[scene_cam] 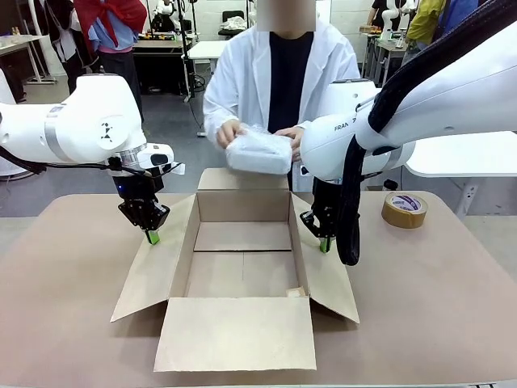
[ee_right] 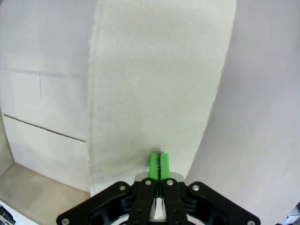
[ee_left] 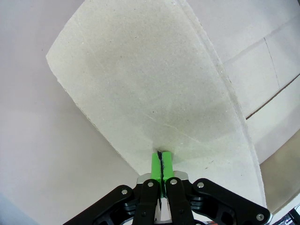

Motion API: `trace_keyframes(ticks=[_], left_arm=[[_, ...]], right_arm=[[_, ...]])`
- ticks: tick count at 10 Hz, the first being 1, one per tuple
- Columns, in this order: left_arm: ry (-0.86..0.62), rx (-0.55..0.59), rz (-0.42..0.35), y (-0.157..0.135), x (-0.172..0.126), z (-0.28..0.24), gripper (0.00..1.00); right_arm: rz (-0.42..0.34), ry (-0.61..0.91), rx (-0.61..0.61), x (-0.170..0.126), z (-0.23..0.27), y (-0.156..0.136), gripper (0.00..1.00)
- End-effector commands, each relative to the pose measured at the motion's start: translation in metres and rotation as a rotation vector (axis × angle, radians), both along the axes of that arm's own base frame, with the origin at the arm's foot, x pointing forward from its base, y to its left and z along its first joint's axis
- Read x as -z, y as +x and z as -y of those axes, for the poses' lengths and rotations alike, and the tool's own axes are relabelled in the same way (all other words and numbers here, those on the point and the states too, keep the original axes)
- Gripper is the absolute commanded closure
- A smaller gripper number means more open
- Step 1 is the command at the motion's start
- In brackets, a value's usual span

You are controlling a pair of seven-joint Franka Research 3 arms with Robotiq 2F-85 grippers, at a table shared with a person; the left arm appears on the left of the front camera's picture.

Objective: Wrap the clocks to prevent damage.
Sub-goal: Once the human has placed the objects inside and stepped back, release both hands from the side flaps of the Package Box.

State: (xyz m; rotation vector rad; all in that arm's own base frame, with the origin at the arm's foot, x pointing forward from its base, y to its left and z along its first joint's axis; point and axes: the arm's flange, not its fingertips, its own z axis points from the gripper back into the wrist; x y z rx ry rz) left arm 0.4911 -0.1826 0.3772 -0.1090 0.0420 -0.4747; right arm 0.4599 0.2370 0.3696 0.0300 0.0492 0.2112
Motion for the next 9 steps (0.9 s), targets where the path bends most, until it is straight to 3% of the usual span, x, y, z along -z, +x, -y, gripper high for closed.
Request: trace_keyframes(ticks=[1, 9], left_arm=[[0.000, -0.001, -0.002, -0.0005, 0.0012, -0.0005, 1.00], [0.000, -0.001, -0.002, -0.0005, 0.0012, -0.0005, 1.00]], right_arm=[[-0.005, -0.001, 0.009, 0.0025, -0.0013, -0.0004, 0.99], [-0.005, -0.001, 0.009, 0.0025, -0.0013, -0.0004, 0.99]])
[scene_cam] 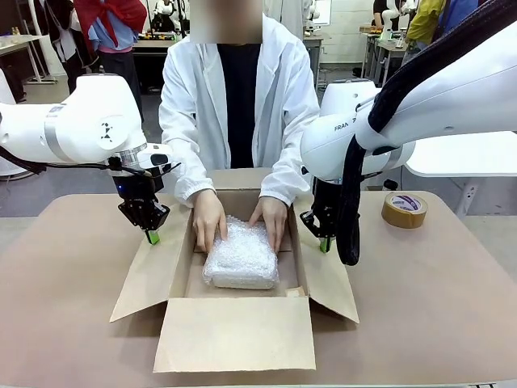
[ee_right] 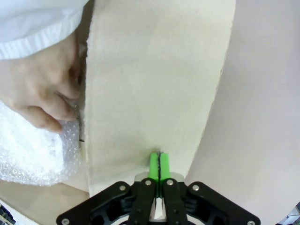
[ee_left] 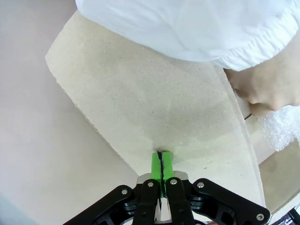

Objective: Wrap the clocks to prevent damage.
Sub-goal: Once the human has placed the objects inside and stepped back, release both hands from the side flaps of the Package Box.

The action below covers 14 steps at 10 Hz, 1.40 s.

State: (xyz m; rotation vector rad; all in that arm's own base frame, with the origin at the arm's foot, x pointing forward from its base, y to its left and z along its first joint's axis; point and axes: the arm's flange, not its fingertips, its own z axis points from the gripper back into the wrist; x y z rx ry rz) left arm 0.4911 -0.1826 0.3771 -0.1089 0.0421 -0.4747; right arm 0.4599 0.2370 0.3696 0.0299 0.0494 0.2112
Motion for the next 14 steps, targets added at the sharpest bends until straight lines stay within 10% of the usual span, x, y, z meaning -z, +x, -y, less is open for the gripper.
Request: trace_keyframes(ticks=[1, 9, 14], left_arm=[[0.000, -0.001, -0.002, -0.001, 0.001, -0.001, 1.00], [0.000, 0.000, 0.000, 0.000, 0.000, 0.000, 1.00], [-0.140, 0.448, 0.042, -0.023, -0.105, -0.072, 1.00]], right_arm=[[-0.004, -0.001, 0.009, 0.002, -0.001, 0.000, 0.99], [0.000, 0.000, 0.000, 0.000, 0.000, 0.000, 0.99], [0.030, -0.177, -0.413, -0.110, 0.046, -0.058, 0.99]])
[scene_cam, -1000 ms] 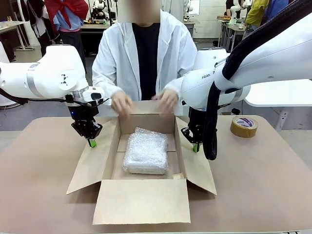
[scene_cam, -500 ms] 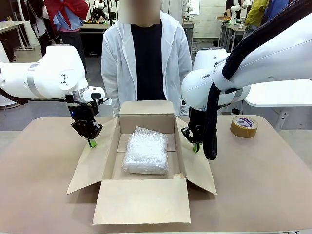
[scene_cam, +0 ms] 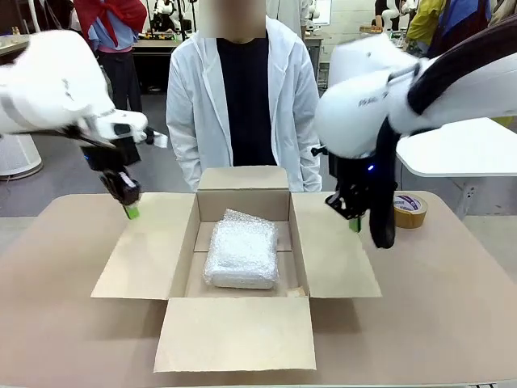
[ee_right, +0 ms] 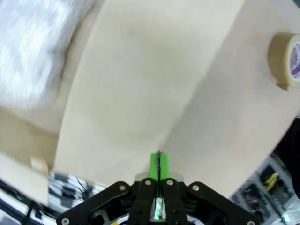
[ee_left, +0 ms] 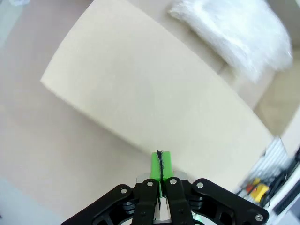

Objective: Wrap the clocks to prevent damage.
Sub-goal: Once the human has placed the objects inside and stepped back, release both hands from the side flaps of the Package Box.

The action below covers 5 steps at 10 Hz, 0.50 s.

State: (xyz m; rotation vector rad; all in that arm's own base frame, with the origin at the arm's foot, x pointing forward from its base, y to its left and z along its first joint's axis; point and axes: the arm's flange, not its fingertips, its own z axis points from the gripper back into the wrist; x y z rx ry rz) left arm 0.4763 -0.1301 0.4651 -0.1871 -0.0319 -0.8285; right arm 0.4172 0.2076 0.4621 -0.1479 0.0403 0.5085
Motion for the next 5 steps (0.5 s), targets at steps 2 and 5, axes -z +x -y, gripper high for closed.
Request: trace_keyframes(ticks=[2, 5], left_arm=[[-0.055, 0.187, 0.014, -0.023, -0.042, -0.044, 1.00], [-0.020, -0.018, 0.065, -0.026, -0.053, -0.059, 1.00]], right_arm=[[0.013, 0.066, -0.152, -0.056, 0.043, -0.032, 0.99], [0.033, 0.041, -0.143, -0.075, 0.044, -0.034, 0.99]])
